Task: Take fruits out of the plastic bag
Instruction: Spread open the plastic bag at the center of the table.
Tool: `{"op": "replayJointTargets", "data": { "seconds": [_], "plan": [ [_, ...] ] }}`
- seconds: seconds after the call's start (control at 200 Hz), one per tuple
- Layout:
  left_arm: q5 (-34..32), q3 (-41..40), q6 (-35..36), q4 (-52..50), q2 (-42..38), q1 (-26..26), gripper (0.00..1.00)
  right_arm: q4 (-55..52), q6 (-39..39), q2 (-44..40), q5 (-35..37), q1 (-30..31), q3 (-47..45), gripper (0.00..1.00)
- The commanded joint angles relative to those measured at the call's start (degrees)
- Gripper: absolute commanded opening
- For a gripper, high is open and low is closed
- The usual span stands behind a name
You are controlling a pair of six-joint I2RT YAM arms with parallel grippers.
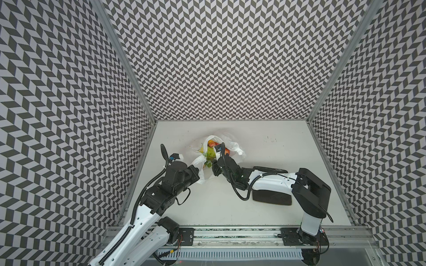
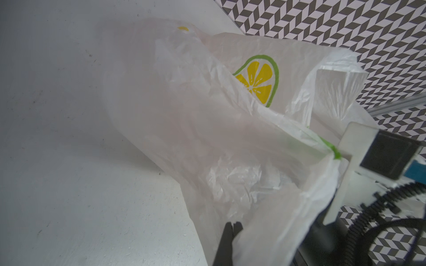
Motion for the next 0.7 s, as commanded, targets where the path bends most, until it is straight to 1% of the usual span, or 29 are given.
{"op": "replayJointTargets", "data": {
  "seconds": [0.0, 0.09, 0.19, 0.32, 0.481, 0.511, 0.571, 0.616, 0.696],
  "plan": [
    [-1.9, -0.3, -3.0, -6.6, -0.2, -0.9, 0.00, -2.6, 0.9, 1.4, -3.6, -2.1, -1.0, 0.42],
    [-3.3, -0.3, -4.7, -10.0, -0.9, -1.7, 0.00, -5.2, -0.5, 2.1, -6.6, -3.1, -2.2, 0.44],
    [-3.9, -1.4, -6.0, -10.8, -2.7, -2.1, 0.00, -4.2, -3.1, 1.7, -8.1, -3.0, -4.4, 0.46],
    [-2.6, -2.7, -6.8, -10.0, -3.0, -2.3, 0.00, -1.5, -7.1, 1.2, -9.0, -3.0, -5.4, 0.50],
    [-2.1, -3.2, -7.0, -8.6, -2.4, -3.1, 0.00, 5.8, -16.1, 1.6, -10.0, -3.1, -6.3, 0.55],
    [-2.2, -3.2, -6.9, -8.4, -2.3, -3.2, 0.00, 7.5, -18.2, 1.6, -11.2, -3.3, -6.6, 0.55],
    [-2.5, -2.9, -6.7, -8.3, -2.1, -3.4, 0.00, 9.3, -23.5, 1.9, -16.1, -4.1, -7.0, 0.55],
    [-2.7, -2.8, -6.5, -8.4, -1.9, -3.4, 0.00, 10.2, -26.8, 2.3, -16.3, -4.4, -6.8, 0.55],
    [-3.3, -2.3, -6.1, -8.4, -1.8, -3.4, 0.00, 10.5, -29.7, 3.0, -18.1, -5.7, -5.8, 0.55]
  ]
}}
